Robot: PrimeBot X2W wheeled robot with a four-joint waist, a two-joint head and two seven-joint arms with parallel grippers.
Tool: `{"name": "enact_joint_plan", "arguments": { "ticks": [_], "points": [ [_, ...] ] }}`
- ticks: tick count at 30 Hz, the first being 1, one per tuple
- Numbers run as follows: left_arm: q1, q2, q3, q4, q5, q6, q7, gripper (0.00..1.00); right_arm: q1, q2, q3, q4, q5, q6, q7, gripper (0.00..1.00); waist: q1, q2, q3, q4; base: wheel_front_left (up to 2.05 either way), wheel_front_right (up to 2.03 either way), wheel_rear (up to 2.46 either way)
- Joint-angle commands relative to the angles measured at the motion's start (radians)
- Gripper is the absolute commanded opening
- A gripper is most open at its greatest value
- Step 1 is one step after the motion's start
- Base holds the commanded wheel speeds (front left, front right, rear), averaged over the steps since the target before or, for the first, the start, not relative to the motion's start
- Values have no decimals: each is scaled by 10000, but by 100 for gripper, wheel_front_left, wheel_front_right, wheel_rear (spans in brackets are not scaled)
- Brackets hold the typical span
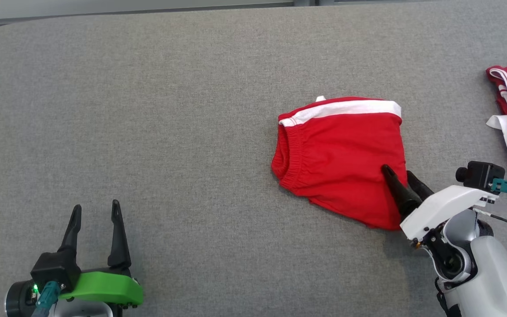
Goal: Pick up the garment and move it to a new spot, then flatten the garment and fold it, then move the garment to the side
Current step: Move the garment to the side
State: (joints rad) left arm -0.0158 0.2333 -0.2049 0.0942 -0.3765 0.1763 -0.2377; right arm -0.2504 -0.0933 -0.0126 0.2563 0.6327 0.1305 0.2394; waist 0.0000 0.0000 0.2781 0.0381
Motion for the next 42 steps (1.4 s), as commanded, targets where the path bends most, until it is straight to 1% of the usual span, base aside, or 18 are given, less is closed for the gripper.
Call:
{"name": "enact_joint_plan", "arguments": {
  "ticks": [1, 4, 5, 6, 7, 9, 11, 14, 18, 19, 20, 21, 26, 32, 35, 39, 42],
  "points": [
    [-91, 16, -36, 33, -53, 11, 15, 100, -215, 31, -116, 361, 362, 3, 164, 100, 0, 0, -66, 114, 0, 0, 0],
    [-156, -54, -95, 91, -77, -32, 15, 100, -619, 96, -150, 937, 771, 3, 335, 100, 0, 0, -145, 262, 0, 0, 0],
    [-159, -78, -116, 115, -100, -42, 12, 100, -745, 46, -92, 1053, 756, 5, 327, 55, 0, 0, -180, 308, 0, 0, 0],
    [-149, -98, -126, 137, -121, -45, 8, 100, -925, -1, 35, 1067, 780, 5, 348, 13, 0, 0, -200, 339, 0, 0, 0],
    [-135, -97, -128, 151, -136, -45, 2, 100, -1124, -76, 253, 957, 788, 5, 385, 0, 0, 0, -220, 356, 0, 0, 0],
    [-66, -116, -101, 153, -204, -17, -17, 100, -1412, -247, 728, 635, 860, 5, 597, 0, 0, 0, -251, 350, 0, 0, 0],
    [15, -144, -108, 152, -233, -15, -34, 100, -1668, -571, 1030, 222, 891, 3, 906, 0, 0, 0, -272, 314, 0, 0, 0],
    [30, -180, -161, 108, -262, -4, -45, 100, -1987, -1168, 1024, -322, 793, 3, 1555, 0, 0, 0, -252, 234, 0, 0, 0],
    [-44, -250, -169, -11, -308, 11, -87, 100, -2199, -1980, 349, -759, 525, 3, 2550, 0, 0, 0, -93, 57, 0, 0, 0],
    [-53, -257, -170, -37, -308, 0, -97, 100, -2213, -2091, 97, -841, 541, 3, 2784, 0, 0, 0, -37, -16, 0, 0, 0],
    [-53, -257, -170, -37, -308, 0, -97, 100, -2213, -2091, 97, -841, 541, 3, 2784, 0, 0, 0, -37, -16, 0, 0, 0],
    [-64, -272, -170, -68, -301, -6, -96, 100, -2239, -2257, -162, -927, 473, 3, 2998, 0, 0, 0, 25, -100, 0, 0, 0],
    [-164, -206, -190, -112, -278, -62, -118, 100, -2354, -2857, -1300, -939, -276, 3, 3747, 0, 0, 0, 231, -675, 0, 0, 0],
    [-506, -23, -274, -273, -131, -110, -42, 100, -3031, -3103, -2200, -717, -887, 3, 4202, 0, 0, 0, 700, -1409, 0, 0, 0],
    [-749, 70, -313, -391, -63, -152, 56, 100, -3447, -3093, -2519, -503, -1248, 3, 4284, 0, 0, 0, 1018, -1639, 0, 0, 0],
    [-1104, 229, -395, -523, 32, -220, 230, 100, -4116, -3085, -2777, -121, -1832, 3, 4142, 0, 0, 0, 1539, -1707, 0, 0, 0],
    [-1388, 333, -464, -628, 114, -283, 360, 100, -4617, -3144, -2941, 265, -2294, 3, 3977, 0, 0, 0, 1973, -1546, 0, 0, 0]
  ]
}}
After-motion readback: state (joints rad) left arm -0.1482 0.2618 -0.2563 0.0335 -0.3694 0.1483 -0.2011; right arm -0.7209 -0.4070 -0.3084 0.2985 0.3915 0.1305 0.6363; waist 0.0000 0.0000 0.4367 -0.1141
